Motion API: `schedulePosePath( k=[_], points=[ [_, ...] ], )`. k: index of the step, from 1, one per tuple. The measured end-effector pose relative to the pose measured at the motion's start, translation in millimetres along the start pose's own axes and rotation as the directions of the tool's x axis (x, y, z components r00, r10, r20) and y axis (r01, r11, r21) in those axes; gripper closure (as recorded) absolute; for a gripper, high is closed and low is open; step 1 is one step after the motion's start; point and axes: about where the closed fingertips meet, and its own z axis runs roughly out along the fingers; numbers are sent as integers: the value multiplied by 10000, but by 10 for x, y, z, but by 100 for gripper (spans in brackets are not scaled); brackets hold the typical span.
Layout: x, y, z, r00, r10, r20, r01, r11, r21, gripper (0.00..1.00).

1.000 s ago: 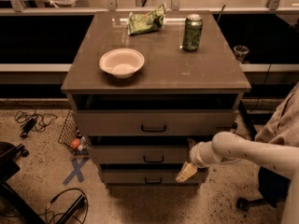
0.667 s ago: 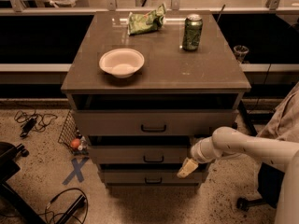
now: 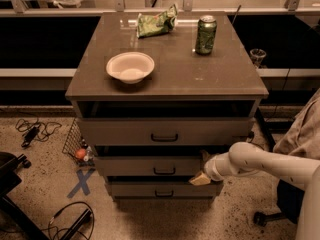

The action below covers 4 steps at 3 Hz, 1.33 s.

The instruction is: Open middle drawer

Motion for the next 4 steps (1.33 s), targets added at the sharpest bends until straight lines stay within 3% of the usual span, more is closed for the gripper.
schedulePosePath(
  k=[1,2,4],
  points=[
    [-34,-4,-49,10000,2,1,-2,10000,1,72],
    [-73,-9,-102,10000,2,1,-2,10000,1,95],
    [-103,-13,-145,10000,2,1,-2,10000,3,100]
  ],
)
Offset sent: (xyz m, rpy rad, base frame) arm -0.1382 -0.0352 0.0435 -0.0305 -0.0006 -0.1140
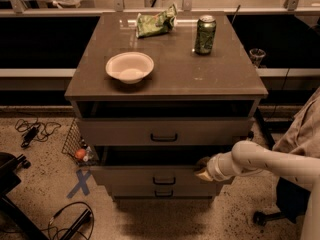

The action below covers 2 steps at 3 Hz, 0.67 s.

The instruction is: Open middle drawer

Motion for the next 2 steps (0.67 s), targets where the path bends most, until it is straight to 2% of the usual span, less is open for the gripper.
schedulePosePath(
  k=[1,2],
  points=[
    [0,0,0,10000,0,0,0,10000,0,100],
    [22,116,-89,10000,45,9,-45,10000,-3,100]
  ],
)
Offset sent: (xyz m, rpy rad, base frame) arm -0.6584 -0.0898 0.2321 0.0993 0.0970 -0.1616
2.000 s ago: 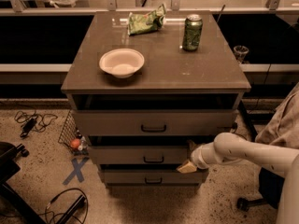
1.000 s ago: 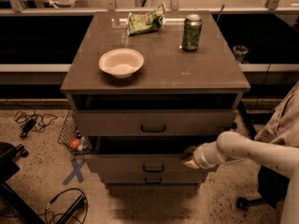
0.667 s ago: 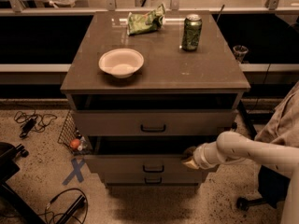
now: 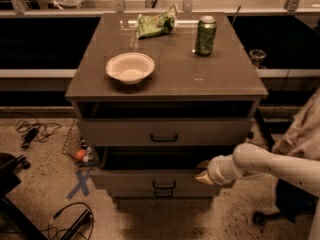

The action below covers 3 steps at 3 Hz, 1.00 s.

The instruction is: Open middle drawer

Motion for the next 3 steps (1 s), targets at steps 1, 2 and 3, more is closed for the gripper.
schedulePosePath(
  k=[1,2,3],
  points=[
    [-2,-9,1,10000,0,1,0,10000,1,100],
    [16,151,-120,9999,-60,96,60,10000,12,100],
    [31,312,-236,9997,-131,195,131,9999,0,100]
  ],
)
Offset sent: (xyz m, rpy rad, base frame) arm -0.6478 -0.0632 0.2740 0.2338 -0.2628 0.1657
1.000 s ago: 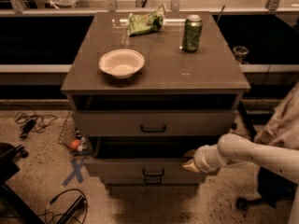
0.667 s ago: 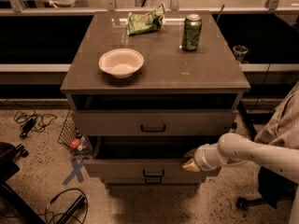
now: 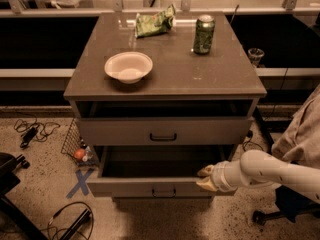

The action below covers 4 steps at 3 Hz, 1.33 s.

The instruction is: Open middle drawer

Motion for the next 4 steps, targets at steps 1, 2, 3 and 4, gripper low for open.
schedulePosePath(
  k=[1,2,3,4],
  points=[
    [-1,2,3,10000,-2,1,2,10000,-6,100],
    [-6,13,18,10000,-8,7,8,10000,-39,82],
    [-10,23,31,10000,-13,13,13,10000,-71,59],
    [-15,35,46,10000,-18,19,18,9999,-104,35]
  ],
)
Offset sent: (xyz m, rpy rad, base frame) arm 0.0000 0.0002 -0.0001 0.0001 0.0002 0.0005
